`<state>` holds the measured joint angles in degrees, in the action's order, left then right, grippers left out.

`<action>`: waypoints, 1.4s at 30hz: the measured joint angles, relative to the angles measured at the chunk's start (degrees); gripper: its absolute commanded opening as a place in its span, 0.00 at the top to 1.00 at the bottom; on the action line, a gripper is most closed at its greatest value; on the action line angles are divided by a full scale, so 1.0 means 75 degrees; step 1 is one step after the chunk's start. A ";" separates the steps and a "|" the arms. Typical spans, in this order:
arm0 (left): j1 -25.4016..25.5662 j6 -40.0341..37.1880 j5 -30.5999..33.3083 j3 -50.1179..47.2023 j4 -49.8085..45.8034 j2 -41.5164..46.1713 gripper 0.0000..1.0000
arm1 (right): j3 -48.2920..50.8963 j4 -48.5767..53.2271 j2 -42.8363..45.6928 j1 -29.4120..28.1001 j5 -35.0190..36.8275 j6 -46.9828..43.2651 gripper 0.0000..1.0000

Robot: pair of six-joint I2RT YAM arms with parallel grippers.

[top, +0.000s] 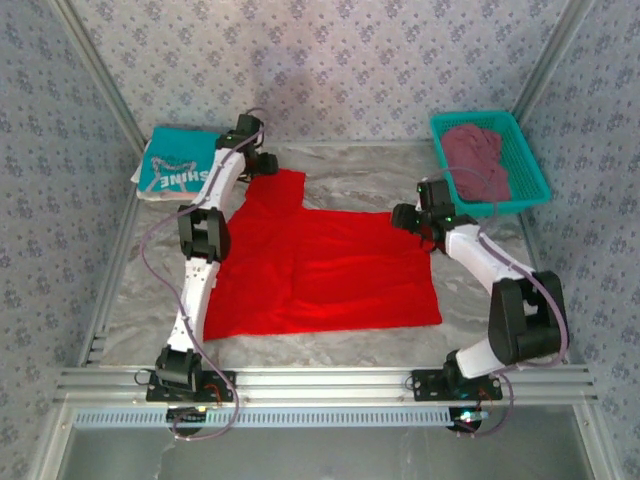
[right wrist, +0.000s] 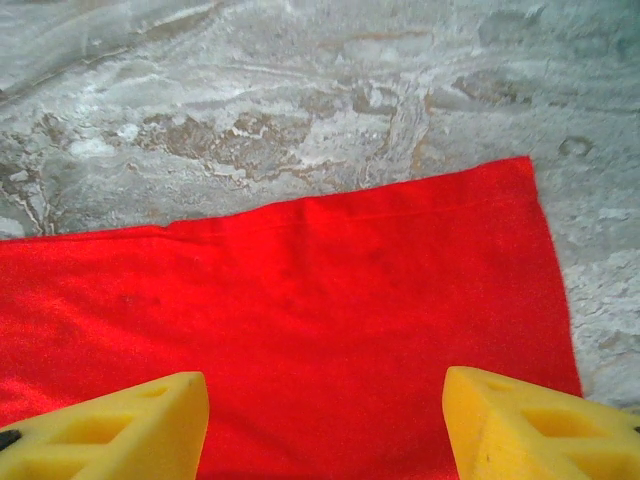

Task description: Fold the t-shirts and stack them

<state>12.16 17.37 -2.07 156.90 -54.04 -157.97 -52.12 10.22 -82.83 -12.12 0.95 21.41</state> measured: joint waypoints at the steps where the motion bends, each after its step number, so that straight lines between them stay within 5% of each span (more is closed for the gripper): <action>1: -0.0012 -0.0003 -0.0076 0.0000 0.0006 -0.0006 0.30 | 0.0192 -0.0204 0.0134 0.0000 0.0026 -0.0052 0.34; 11: -0.0006 0.0076 -0.0799 0.0000 0.0227 -0.0224 0.41 | 0.1687 -0.2253 0.0411 -0.0323 0.0050 -0.0210 0.33; 19: 0.0055 0.0227 -0.1110 0.0000 0.0560 -0.0335 0.78 | 0.1818 -0.2806 0.0373 -0.0434 0.0050 -0.0207 0.33; 31: 0.0128 0.0093 -0.0886 0.0000 0.0621 -0.0341 1.00 | 0.1813 -0.2888 0.0239 -0.0434 -0.0015 -0.0201 0.32; 34: 0.0128 0.0038 -0.0685 0.0000 0.0673 -0.0338 0.92 | 0.1816 -0.2891 0.0221 -0.0434 -0.0032 -0.0204 0.32; 38: 0.0108 -0.0067 -0.0356 0.0000 0.0953 -0.0335 0.48 | 0.1813 -0.2891 0.0221 -0.0434 -0.0032 -0.0207 0.32; 42: 0.0035 -0.0023 -0.0256 0.0003 0.1247 -0.0326 0.43 | 0.1813 -0.2894 0.0221 -0.0434 -0.0032 -0.0207 0.32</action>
<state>12.43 17.19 -3.99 156.92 -44.69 -160.42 -38.52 -11.49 -81.17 -15.38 0.71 19.86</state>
